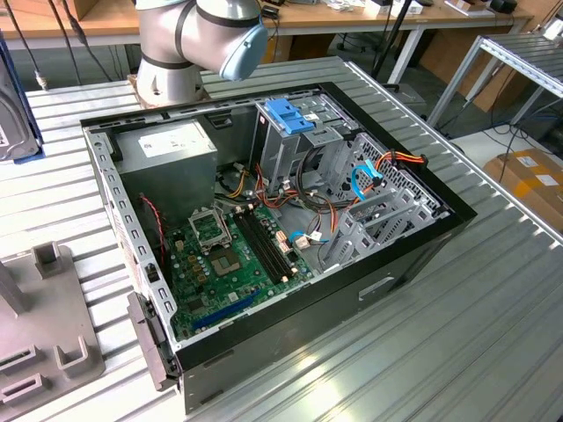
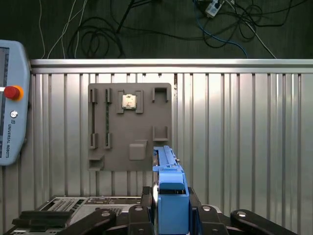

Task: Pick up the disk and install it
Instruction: 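Pick up the disk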

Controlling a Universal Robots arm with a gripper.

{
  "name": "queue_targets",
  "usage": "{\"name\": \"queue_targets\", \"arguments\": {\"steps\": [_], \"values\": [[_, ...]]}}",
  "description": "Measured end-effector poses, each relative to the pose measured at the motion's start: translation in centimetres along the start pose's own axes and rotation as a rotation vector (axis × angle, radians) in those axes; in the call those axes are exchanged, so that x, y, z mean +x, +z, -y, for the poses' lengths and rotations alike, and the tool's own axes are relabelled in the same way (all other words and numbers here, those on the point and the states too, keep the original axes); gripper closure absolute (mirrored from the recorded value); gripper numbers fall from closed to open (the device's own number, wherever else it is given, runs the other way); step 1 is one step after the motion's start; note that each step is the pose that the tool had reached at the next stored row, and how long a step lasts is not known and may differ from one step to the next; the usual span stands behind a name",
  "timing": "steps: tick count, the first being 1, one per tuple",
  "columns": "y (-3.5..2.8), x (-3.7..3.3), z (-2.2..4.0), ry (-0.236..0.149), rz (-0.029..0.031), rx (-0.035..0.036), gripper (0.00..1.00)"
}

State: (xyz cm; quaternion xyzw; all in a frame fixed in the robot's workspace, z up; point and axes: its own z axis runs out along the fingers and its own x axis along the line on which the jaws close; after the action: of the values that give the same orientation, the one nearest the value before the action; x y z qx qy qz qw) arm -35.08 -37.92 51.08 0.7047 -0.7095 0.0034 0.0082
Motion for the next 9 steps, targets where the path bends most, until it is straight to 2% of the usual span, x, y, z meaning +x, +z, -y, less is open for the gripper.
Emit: {"name": "queue_targets", "arguments": {"steps": [9], "values": [[-0.01, -0.01, 2.0, 0.0, 0.0, 0.0, 0.64]]}}
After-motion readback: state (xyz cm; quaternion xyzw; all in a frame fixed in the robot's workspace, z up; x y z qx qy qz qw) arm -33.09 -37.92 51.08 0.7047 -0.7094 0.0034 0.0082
